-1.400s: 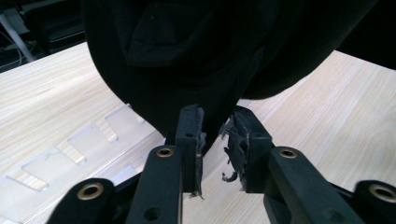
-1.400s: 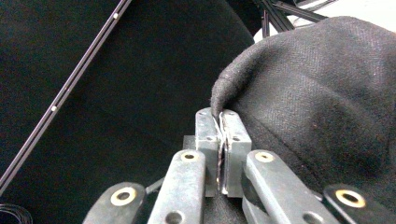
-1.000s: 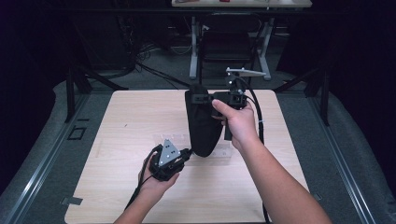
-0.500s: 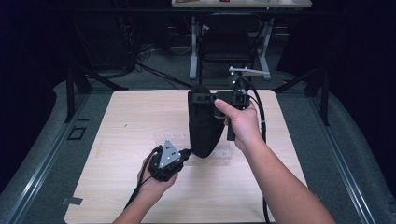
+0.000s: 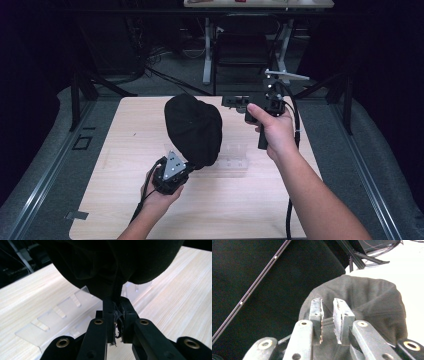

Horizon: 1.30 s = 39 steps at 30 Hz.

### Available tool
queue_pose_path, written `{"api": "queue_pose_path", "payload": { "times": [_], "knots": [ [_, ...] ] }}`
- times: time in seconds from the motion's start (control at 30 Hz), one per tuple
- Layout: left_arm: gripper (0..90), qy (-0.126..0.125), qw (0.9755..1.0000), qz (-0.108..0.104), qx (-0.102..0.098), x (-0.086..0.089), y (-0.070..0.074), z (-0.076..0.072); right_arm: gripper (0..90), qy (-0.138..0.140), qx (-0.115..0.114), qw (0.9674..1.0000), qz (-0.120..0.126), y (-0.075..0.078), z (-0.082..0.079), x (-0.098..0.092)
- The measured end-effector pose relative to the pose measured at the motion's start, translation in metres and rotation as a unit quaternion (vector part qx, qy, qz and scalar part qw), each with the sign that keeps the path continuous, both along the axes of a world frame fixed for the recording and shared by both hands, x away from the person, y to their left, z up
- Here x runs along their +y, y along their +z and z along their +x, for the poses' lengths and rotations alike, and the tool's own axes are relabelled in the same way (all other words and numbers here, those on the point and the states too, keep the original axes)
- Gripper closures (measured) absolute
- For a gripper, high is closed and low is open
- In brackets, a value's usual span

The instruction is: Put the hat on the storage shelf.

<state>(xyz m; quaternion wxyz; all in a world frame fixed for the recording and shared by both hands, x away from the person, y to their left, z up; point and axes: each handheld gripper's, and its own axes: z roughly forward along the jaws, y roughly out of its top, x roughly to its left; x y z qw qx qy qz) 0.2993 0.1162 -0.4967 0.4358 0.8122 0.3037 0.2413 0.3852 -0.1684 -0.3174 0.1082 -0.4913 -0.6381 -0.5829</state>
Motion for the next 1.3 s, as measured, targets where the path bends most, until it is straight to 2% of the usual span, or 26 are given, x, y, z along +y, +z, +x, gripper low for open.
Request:
{"api": "queue_pose_path", "payload": {
  "times": [0.2, 0.27, 0.6, 0.63, 0.87, 1.1, 1.13, 1.3],
  "knots": [
    [85.3, 0.005, 0.9999, 0.003, 0.011, 0.003, -0.009, 0.001, 75.9, -0.004, 0.001, 1.0000, 0.001, -0.003, -0.001, -0.007],
    [85.1, 0.010, 0.9999, -0.005, 0.013, 0.005, -0.012, 0.001, 73.3, -0.007, 0.002, 1.0000, -0.001, -0.004, -0.002, -0.010],
    [84.3, 0.023, 0.9994, -0.019, 0.020, 0.015, -0.022, -0.001, 70.3, -0.012, -0.004, 0.9998, -0.016, -0.004, -0.006, -0.014],
    [84.2, 0.023, 0.9991, -0.024, 0.025, 0.016, -0.023, -0.001, 70.1, -0.012, -0.003, 0.9998, -0.017, -0.005, -0.006, -0.014],
    [83.7, 0.022, 0.9988, -0.034, 0.028, 0.018, -0.026, -0.001, 68.8, -0.018, -0.001, 0.9996, -0.021, -0.008, -0.005, -0.016],
    [82.2, 0.023, 0.9986, -0.035, 0.033, 0.020, -0.026, -0.002, 66.9, -0.020, -0.002, 0.9994, -0.028, -0.009, -0.006, -0.019],
    [81.6, 0.025, 0.9983, -0.042, 0.033, 0.020, -0.027, -0.002, 66.8, -0.019, -0.003, 0.9994, -0.029, -0.009, -0.006, -0.019],
    [79.3, 0.023, 0.9979, -0.048, 0.037, 0.023, -0.026, -0.004, 66.5, -0.023, -0.002, 0.9992, -0.034, -0.010, -0.008, -0.021]
  ]
}}
